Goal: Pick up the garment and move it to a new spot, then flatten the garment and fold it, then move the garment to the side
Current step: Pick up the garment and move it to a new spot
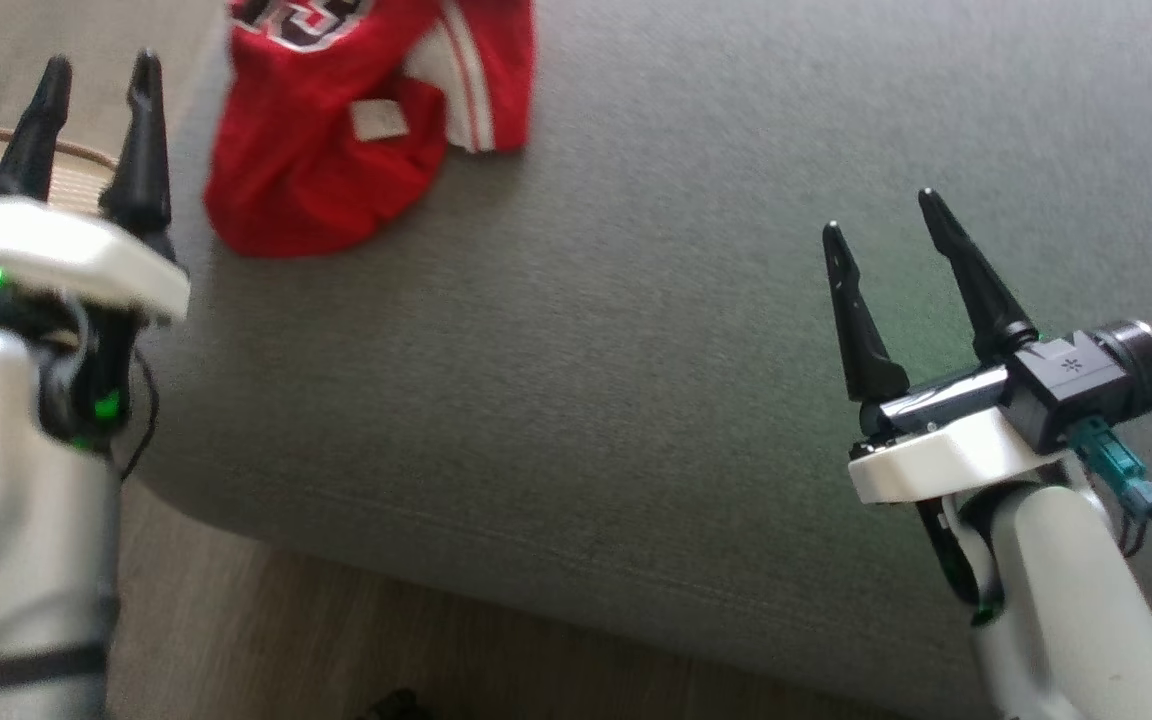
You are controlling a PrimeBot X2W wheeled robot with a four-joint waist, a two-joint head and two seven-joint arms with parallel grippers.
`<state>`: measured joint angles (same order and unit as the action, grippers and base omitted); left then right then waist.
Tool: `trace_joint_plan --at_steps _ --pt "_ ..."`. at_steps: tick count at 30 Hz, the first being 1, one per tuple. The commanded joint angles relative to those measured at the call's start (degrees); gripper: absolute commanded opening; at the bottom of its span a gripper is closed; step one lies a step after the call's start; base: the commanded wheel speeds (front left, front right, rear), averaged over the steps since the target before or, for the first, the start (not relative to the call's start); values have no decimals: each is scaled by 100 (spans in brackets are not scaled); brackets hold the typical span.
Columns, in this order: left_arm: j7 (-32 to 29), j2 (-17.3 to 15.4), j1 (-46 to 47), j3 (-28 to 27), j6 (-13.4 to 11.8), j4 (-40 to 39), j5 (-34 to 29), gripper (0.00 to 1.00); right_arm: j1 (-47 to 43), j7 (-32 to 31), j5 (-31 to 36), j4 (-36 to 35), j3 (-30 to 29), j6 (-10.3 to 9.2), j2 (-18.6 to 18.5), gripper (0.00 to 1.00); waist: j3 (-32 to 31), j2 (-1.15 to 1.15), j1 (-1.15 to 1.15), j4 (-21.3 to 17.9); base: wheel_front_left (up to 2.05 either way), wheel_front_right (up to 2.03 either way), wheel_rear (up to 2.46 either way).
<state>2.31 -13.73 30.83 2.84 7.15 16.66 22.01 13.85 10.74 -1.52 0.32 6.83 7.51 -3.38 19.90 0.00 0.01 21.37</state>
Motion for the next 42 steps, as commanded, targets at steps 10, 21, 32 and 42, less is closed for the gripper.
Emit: trace_joint_plan --at_steps 10,21,32,42 --pt "-1394 -1000 1747 777 33 1499 1391 100 226 9 153 -671 121 -2 -47 100 961 0 -1 -830 0 0 0" --pt "-1799 -1403 2660 1568 2 3221 981 0 336 167 153 -679 139 -2 -7 100 1213 0 -1 -1192 0 0 0" --pt "-1274 -1094 2899 1254 28 3456 1856 0 265 323 64 -316 131 -2 35 100 586 0 -1 -1149 0 0 0" --pt "-724 -1307 2781 627 -122 2599 2885 0 69 412 -269 85 201 -2 48 100 -431 0 -1 -1126 0 0 0"
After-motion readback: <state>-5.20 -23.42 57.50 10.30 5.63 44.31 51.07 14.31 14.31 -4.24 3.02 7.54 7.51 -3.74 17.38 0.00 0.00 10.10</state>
